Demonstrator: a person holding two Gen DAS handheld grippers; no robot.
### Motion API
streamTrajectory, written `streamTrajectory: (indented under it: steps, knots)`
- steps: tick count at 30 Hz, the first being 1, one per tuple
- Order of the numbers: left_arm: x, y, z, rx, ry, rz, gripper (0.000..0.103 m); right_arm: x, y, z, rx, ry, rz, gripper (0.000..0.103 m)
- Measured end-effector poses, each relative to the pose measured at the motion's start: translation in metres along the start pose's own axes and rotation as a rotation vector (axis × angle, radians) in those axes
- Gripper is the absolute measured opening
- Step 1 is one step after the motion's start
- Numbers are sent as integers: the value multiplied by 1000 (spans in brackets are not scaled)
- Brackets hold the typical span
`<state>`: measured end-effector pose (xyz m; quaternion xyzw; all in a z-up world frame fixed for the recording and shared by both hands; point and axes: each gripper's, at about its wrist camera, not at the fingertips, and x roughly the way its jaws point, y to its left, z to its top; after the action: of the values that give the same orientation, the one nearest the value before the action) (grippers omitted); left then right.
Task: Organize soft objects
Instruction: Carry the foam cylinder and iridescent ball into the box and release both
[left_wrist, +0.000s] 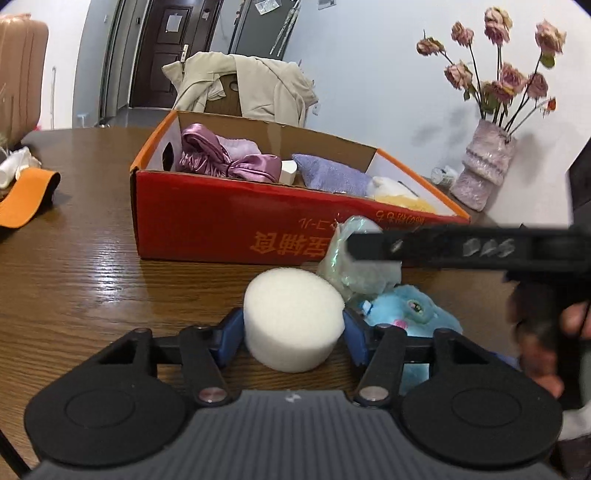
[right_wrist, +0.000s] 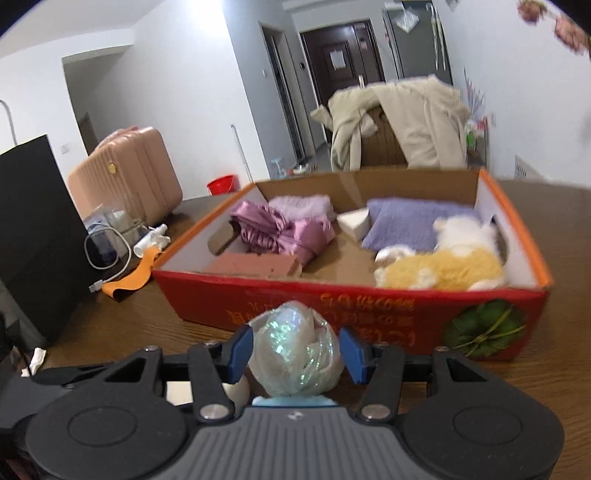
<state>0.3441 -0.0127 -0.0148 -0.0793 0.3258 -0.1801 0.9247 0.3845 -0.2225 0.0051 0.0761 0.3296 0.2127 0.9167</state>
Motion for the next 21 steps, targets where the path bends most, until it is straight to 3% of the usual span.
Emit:
streamTrajectory:
  steps: [1,10,15,21]
  knots:
    - [1,2,1,-7,0,-6,57,5,-1,-2,3,12,9,34]
    - [-2,4,4,-25,-14,-2,55,2,3,-5,-7,-10,19,23]
    - [-43,-9,11,17,-117,-3,55,-44,18,-5,-22,-92,26,22]
    - [-99,-30,2,54,-181,-10,55,-110,34,-25,-1,-174,24,22]
